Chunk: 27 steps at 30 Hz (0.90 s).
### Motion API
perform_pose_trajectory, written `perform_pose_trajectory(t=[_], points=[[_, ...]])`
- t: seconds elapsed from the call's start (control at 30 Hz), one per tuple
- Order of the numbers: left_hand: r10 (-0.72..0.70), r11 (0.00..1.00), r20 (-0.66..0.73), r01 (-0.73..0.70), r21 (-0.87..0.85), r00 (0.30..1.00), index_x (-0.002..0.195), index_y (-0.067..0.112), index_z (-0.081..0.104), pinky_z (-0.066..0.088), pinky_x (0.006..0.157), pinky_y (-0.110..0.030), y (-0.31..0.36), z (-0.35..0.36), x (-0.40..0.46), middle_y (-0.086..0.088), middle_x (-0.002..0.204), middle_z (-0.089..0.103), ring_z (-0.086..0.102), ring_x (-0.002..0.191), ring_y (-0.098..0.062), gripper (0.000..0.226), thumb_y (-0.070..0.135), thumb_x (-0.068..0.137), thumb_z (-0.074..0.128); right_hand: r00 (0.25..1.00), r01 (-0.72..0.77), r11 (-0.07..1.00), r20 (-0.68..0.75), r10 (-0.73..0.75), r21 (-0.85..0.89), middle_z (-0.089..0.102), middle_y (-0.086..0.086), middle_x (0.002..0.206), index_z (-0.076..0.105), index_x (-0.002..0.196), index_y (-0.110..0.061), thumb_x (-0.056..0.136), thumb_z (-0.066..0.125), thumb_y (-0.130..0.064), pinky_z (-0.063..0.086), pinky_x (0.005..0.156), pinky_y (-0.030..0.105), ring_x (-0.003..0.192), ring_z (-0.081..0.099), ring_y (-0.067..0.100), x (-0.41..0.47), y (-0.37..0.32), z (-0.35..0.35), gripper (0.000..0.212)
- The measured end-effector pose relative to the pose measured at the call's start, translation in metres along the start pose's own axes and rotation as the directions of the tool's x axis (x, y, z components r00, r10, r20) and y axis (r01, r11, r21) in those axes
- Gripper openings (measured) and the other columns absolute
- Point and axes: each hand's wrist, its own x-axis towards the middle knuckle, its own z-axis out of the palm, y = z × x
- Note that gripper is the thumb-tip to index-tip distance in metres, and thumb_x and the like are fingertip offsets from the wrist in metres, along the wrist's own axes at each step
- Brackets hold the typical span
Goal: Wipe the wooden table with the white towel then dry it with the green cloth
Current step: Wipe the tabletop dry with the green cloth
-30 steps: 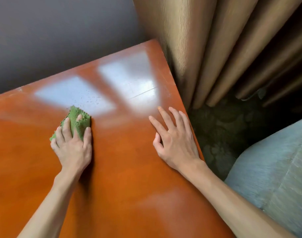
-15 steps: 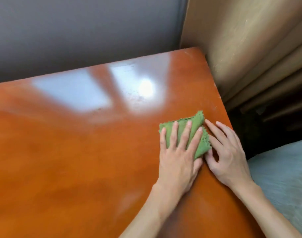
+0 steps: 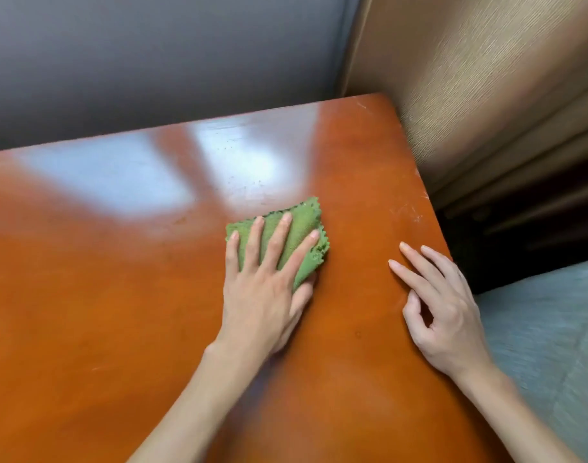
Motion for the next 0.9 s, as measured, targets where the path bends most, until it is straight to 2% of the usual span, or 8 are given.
perform_pose_trajectory(t=[0.1, 0.27, 0.4, 0.5, 0.57, 0.63, 0.77, 0.9], points=[[-0.015, 0.999, -0.026, 0.016, 0.045, 1.0, 0.156, 0.036, 0.028, 0.019, 0.117, -0.062, -0.017, -0.005, 0.05, -0.008, 0.163, 0.028, 0.026, 0.147, -0.041, 0.063, 0.053, 0.095, 0.024, 1.0, -0.009, 1.0, 0.005, 0.009, 0.021, 0.044, -0.008, 0.154, 0.054, 0.142, -0.026, 0.095, 0.043, -0.021, 0.018, 0.125, 0.032, 0.147, 0.033, 0.015, 0.002, 0.001, -0.001, 0.049], [0.002, 1.0, -0.031, -0.002, 0.013, 1.0, 0.156, 0.036, 0.028, 0.013, 0.116, -0.062, 0.002, -0.015, 0.117, -0.009, 0.163, 0.027, 0.023, 0.148, -0.043, 0.064, 0.052, 0.095, 0.017, 1.0, 0.008, 1.0, 0.015, -0.009, 0.026, 0.041, -0.008, 0.157, 0.052, 0.145, -0.027, 0.095, 0.045, -0.02, 0.014, 0.127, 0.032, 0.15, 0.028, 0.012, 0.002, 0.001, -0.001, 0.05], [0.265, 0.962, -0.063, -0.269, -0.051, 0.962, 0.147, 0.034, 0.047, 0.018, 0.116, -0.062, 0.061, -0.013, 0.14, -0.007, 0.157, 0.04, 0.032, 0.144, -0.043, 0.057, 0.049, 0.098, 0.023, 0.999, 0.033, 0.999, 0.004, -0.033, 0.012, 0.047, -0.003, 0.153, 0.057, 0.14, -0.021, 0.093, 0.045, -0.017, 0.017, 0.126, 0.036, 0.148, 0.033, 0.018, 0.002, 0.0, 0.0, 0.049], [0.456, 0.886, -0.042, -0.457, -0.081, 0.889, 0.139, 0.033, 0.058, 0.018, 0.119, -0.058, 0.098, -0.009, 0.124, -0.003, 0.158, 0.039, 0.03, 0.147, -0.038, 0.057, 0.051, 0.098, 0.022, 0.999, 0.036, 0.999, -0.034, -0.037, -0.022, 0.068, 0.009, 0.119, 0.072, 0.112, -0.009, 0.088, 0.048, -0.012, 0.031, 0.12, 0.048, 0.126, 0.055, 0.035, 0.002, 0.001, 0.003, 0.034], [0.514, 0.852, -0.017, -0.513, -0.102, 0.858, 0.144, 0.034, 0.051, 0.012, 0.121, -0.056, 0.103, -0.006, 0.103, 0.0, 0.162, 0.031, 0.021, 0.151, -0.034, 0.057, 0.051, 0.1, 0.019, 0.998, 0.037, 0.998, -0.046, -0.039, -0.04, 0.07, 0.012, 0.099, 0.074, 0.098, -0.003, 0.086, 0.051, -0.01, 0.038, 0.114, 0.055, 0.11, 0.062, 0.037, -0.001, 0.003, 0.005, 0.027], [0.508, 0.856, 0.001, -0.505, -0.109, 0.861, 0.153, 0.034, 0.037, 0.008, 0.123, -0.055, 0.093, -0.004, 0.082, 0.001, 0.165, 0.023, 0.013, 0.153, -0.031, 0.056, 0.051, 0.104, 0.014, 0.997, 0.071, 0.996, -0.038, -0.073, -0.052, 0.071, 0.01, 0.094, 0.075, 0.098, -0.003, 0.086, 0.054, -0.008, 0.036, 0.115, 0.055, 0.105, 0.064, 0.03, -0.003, 0.002, 0.005, 0.025], [0.449, 0.893, 0.028, -0.448, -0.048, 0.893, 0.157, 0.036, 0.024, 0.012, 0.122, -0.054, 0.062, -0.005, 0.064, 0.002, 0.166, 0.019, 0.013, 0.154, -0.03, 0.056, 0.049, 0.103, 0.026, 0.997, 0.081, 0.997, 0.001, -0.081, 0.01, 0.069, 0.003, 0.124, 0.072, 0.118, -0.01, 0.089, 0.051, -0.009, 0.029, 0.121, 0.05, 0.127, 0.056, 0.019, 0.0, 0.001, 0.001, 0.036], [0.299, 0.954, -0.016, -0.298, 0.019, 0.954, 0.156, 0.037, 0.025, 0.021, 0.118, -0.058, 0.018, -0.012, 0.093, -0.004, 0.164, 0.025, 0.024, 0.15, -0.035, 0.06, 0.045, 0.097, 0.032, 0.997, 0.059, 0.995, 0.049, -0.063, 0.086, 0.049, -0.004, 0.152, 0.057, 0.14, -0.019, 0.091, 0.048, -0.011, 0.025, 0.124, 0.043, 0.141, 0.044, 0.012, 0.003, 0.0, -0.002, 0.052]])
